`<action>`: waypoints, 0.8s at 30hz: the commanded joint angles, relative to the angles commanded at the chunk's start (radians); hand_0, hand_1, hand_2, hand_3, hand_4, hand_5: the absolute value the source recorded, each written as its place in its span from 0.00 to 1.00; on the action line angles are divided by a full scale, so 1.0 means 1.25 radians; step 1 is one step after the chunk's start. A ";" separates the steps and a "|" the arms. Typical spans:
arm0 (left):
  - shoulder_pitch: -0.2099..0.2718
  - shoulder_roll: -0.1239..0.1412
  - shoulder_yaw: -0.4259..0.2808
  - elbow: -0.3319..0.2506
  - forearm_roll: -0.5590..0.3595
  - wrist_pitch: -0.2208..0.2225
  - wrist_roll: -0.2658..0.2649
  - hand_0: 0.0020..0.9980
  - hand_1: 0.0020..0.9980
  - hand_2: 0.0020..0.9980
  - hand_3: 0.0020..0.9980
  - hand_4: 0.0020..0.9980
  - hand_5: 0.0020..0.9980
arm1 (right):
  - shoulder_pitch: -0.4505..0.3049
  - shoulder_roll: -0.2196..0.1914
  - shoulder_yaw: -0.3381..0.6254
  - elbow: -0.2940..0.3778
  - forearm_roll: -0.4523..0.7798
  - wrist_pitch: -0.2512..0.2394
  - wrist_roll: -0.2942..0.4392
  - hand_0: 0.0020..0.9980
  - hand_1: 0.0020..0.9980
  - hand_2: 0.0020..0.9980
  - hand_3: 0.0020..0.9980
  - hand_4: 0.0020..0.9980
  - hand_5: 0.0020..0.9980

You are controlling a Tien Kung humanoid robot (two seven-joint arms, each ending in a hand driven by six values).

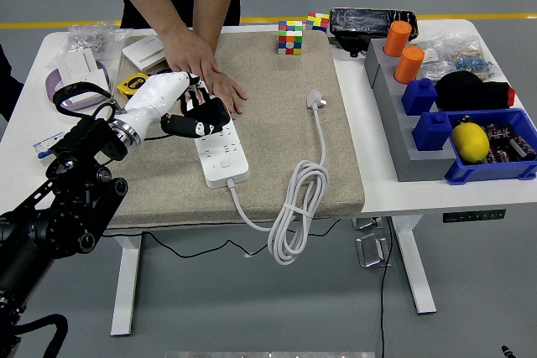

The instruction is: Pick up the plug,place it near the board,insert it into the board,press the button

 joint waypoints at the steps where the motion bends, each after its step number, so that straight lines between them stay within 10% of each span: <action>1: 0.000 -0.001 -0.001 0.009 0.000 0.001 -0.001 0.47 0.31 0.26 0.42 0.69 0.05 | 0.001 0.000 0.000 0.000 0.001 0.000 0.000 0.79 0.73 0.74 0.76 1.00 1.00; 24: -0.013 -0.013 -0.019 0.108 0.000 0.024 -0.010 0.46 0.35 0.27 0.42 0.69 0.05 | 0.004 -0.001 0.003 0.000 0.001 0.000 0.000 0.79 0.73 0.74 0.76 1.00 1.00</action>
